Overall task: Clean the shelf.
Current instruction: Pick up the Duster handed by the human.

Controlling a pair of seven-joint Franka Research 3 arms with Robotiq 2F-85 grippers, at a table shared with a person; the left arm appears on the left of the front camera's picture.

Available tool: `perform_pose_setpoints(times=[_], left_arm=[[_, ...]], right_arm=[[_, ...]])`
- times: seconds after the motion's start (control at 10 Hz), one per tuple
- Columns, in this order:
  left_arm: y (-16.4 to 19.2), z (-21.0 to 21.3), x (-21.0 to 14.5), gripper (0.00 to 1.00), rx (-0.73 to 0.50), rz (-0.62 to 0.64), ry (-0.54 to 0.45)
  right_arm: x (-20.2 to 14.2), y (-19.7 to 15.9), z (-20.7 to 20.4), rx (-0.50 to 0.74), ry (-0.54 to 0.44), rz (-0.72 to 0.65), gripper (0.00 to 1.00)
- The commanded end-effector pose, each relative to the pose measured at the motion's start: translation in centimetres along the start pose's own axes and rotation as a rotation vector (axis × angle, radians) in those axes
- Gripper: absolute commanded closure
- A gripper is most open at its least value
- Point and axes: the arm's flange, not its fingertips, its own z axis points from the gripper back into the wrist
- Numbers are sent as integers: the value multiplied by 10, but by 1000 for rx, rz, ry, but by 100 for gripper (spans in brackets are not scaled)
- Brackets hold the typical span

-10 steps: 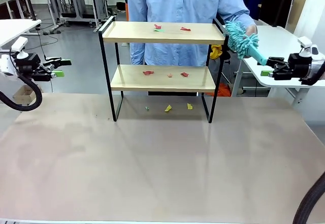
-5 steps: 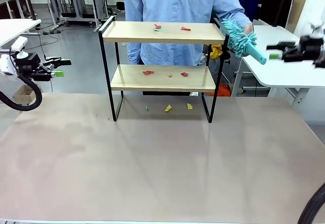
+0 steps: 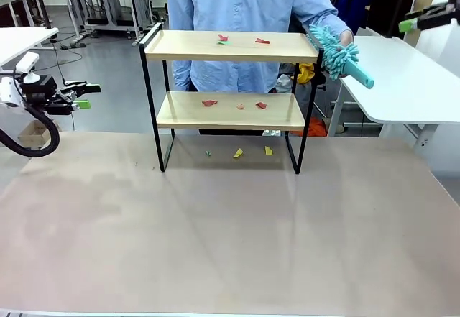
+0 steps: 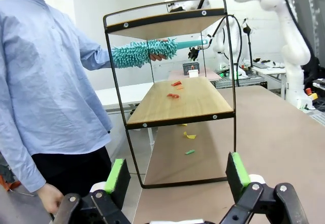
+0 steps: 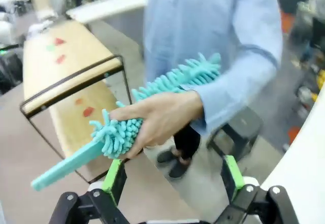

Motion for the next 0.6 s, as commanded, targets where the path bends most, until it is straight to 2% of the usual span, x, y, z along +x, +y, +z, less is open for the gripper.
perform_pose_setpoints(times=[0.0, 0.1, 0.3, 0.4, 0.5], left_arm=[[-3, -2, 2, 0, 1, -15, -1], [-3, -2, 2, 0, 1, -15, -1], [-3, -2, 2, 0, 1, -15, -1], [-3, -2, 2, 0, 1, -15, -1], [-3, -2, 2, 0, 1, -15, -1]], right_arm=[[21, 45, -16, -62, 198, -200, 0], [33, 61, -17, -117, 319, -263, 0], [33, 82, -29, -188, 467, -352, 0], [30, 84, -32, -246, 453, -340, 0], [28, 76, -31, -103, 244, -301, 0]])
